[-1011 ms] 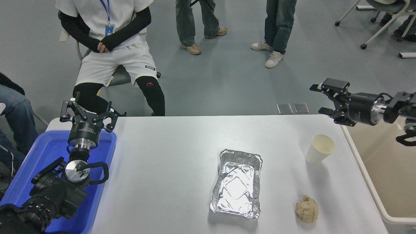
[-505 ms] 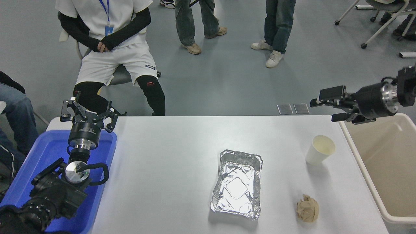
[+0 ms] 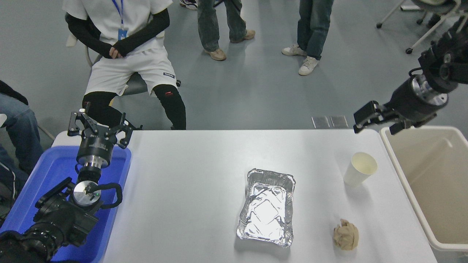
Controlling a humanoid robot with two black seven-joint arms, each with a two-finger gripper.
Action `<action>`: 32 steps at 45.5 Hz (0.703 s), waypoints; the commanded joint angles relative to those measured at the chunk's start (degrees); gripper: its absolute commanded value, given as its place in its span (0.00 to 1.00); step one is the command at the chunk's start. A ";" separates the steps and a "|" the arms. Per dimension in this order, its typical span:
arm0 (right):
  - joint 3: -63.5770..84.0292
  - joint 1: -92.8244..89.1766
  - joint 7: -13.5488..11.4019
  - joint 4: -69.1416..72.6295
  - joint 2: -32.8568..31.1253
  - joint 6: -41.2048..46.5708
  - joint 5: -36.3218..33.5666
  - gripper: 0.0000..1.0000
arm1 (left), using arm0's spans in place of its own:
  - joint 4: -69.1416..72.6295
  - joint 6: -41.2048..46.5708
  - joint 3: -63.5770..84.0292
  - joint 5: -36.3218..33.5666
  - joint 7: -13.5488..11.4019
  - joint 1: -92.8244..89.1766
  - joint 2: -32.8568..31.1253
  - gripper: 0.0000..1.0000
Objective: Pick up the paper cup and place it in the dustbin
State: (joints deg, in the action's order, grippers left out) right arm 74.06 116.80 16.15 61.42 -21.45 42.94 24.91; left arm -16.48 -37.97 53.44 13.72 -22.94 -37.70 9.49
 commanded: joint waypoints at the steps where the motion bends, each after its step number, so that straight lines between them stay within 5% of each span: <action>1: 1.43 3.61 -2.26 0.45 1.15 2.06 0.31 1.00 | -0.04 0.00 0.00 -0.01 0.00 0.00 0.00 0.99; 32: 2.14 0.36 -2.17 -0.16 1.85 2.06 -0.39 1.00 | 0.05 -0.09 0.00 -0.01 0.00 0.00 0.00 0.99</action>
State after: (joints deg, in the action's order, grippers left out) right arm 77.23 118.13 14.04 61.85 -18.98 44.93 24.60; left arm -16.52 -38.06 53.44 13.71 -22.94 -37.70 9.49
